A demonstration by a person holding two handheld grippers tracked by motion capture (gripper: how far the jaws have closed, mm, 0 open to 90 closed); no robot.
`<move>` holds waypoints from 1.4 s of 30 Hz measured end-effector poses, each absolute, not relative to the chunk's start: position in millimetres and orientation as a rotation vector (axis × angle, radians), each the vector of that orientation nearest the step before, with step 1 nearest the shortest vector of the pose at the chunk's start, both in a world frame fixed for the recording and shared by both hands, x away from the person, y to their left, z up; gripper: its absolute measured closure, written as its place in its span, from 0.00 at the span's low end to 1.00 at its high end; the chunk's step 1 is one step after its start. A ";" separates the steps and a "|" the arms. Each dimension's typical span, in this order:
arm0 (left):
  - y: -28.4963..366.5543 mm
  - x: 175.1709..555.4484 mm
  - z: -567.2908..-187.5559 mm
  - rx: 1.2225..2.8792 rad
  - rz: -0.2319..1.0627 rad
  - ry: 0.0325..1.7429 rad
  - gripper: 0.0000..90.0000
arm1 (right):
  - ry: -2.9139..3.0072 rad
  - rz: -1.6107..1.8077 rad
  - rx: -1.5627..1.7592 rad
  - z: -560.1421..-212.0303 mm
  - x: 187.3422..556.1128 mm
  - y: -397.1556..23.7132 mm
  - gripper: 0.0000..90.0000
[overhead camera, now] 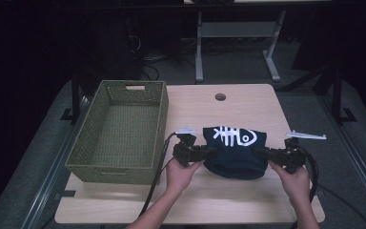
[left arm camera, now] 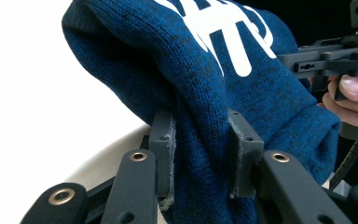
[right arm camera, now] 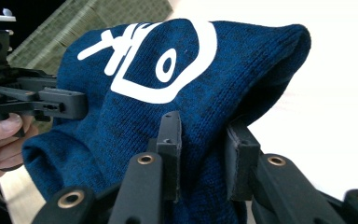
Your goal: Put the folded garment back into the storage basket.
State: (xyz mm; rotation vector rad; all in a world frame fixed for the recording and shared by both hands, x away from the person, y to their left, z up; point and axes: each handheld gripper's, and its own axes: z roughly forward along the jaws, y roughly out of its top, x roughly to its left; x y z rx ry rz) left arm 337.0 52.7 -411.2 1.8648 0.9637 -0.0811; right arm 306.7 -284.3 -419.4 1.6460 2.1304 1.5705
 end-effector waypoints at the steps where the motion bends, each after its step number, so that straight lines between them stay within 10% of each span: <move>1: 54.8 337.5 -405.6 1.864 -0.077 0.962 0.75 | 2.131 1.575 1.639 -415.3 306.9 -283.0 0.79; 42: 146.6 344.6 -324.7 1.818 -0.005 0.954 0.75 | 2.223 1.680 1.416 -323.3 333.9 -198.5 0.80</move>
